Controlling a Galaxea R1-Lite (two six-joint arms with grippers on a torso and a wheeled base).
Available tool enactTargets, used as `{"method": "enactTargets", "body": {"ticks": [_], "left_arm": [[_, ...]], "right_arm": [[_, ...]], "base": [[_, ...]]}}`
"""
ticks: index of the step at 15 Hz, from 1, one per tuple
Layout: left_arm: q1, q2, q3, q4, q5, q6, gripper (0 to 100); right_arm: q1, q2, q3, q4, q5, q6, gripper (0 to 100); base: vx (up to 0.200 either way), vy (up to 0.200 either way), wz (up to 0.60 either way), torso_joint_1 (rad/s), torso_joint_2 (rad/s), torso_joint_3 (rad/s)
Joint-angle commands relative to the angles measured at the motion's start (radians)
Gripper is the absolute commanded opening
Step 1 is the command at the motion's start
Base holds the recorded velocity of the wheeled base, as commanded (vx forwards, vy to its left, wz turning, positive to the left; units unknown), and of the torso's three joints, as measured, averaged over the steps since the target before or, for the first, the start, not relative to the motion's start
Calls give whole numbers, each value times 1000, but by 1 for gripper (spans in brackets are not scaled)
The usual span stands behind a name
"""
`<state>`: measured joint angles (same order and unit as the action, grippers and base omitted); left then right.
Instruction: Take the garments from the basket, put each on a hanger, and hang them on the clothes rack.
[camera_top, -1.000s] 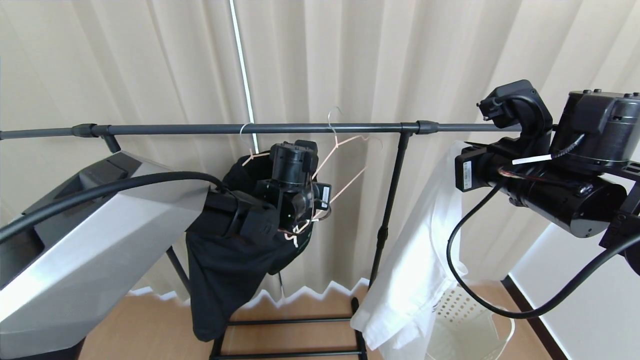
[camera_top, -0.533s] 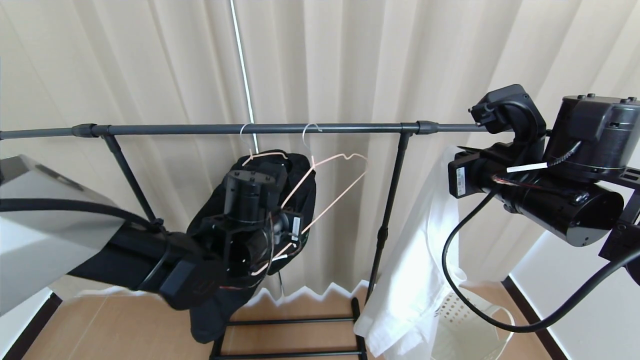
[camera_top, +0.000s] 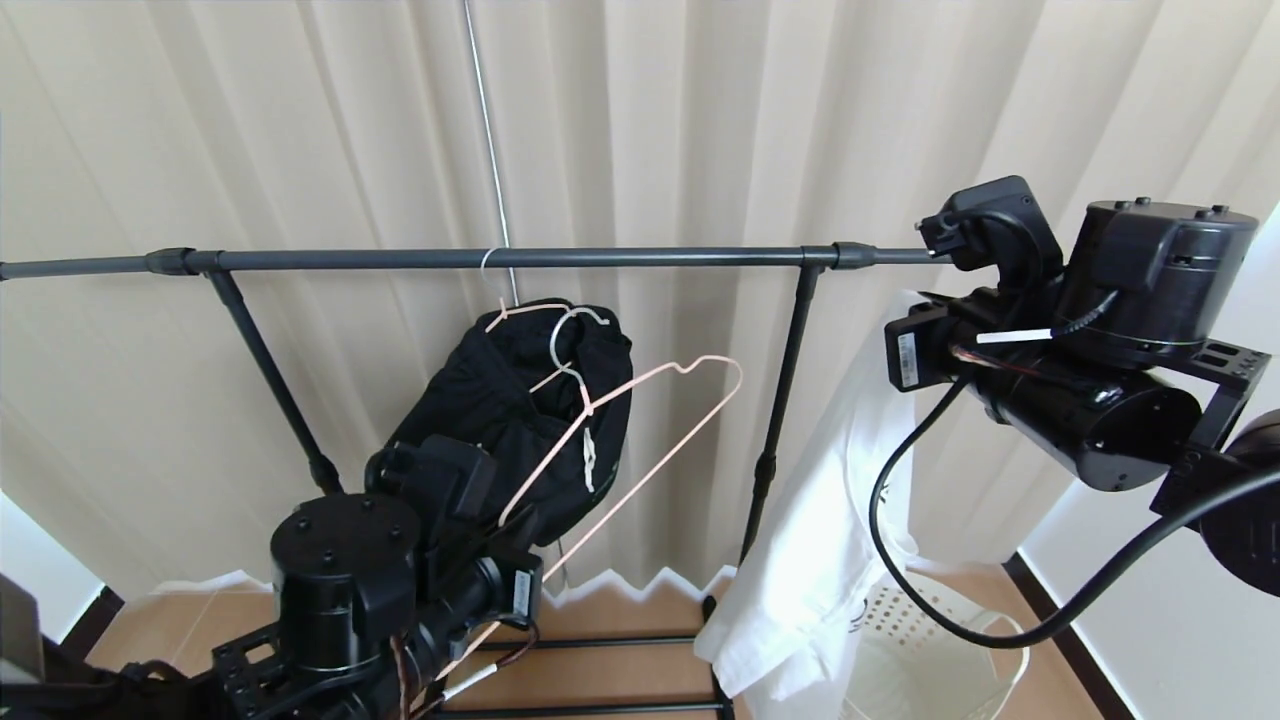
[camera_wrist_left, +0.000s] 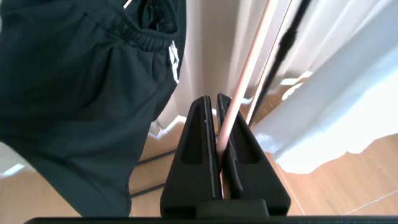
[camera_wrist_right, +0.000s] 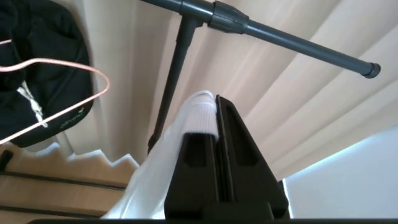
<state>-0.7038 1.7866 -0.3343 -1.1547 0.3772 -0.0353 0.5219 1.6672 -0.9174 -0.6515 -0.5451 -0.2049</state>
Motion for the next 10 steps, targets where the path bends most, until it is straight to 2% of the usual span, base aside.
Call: {"method": "enactTargets", "body": {"ticks": [1, 5, 6, 10], "left_arm": [[-14, -18, 77, -49, -3, 0, 0], [-62, -12, 190, -235, -18, -6, 0], [-69, 5, 199, -255, -43, -6, 0], [-92, 30, 215, -313, -52, -1, 0]], "right_arm": [[0, 52, 2, -11, -27, -7, 0], [-3, 117, -18, -40, -32, -10, 0], [-5, 132, -24, -56, -35, -10, 0], [-8, 203, -54, -77, -76, -7, 0]], "base": [[0, 0, 0, 0, 0, 0], [0, 0, 0, 0, 0, 0], [0, 0, 0, 0, 0, 0], [0, 0, 0, 0, 0, 0]]}}
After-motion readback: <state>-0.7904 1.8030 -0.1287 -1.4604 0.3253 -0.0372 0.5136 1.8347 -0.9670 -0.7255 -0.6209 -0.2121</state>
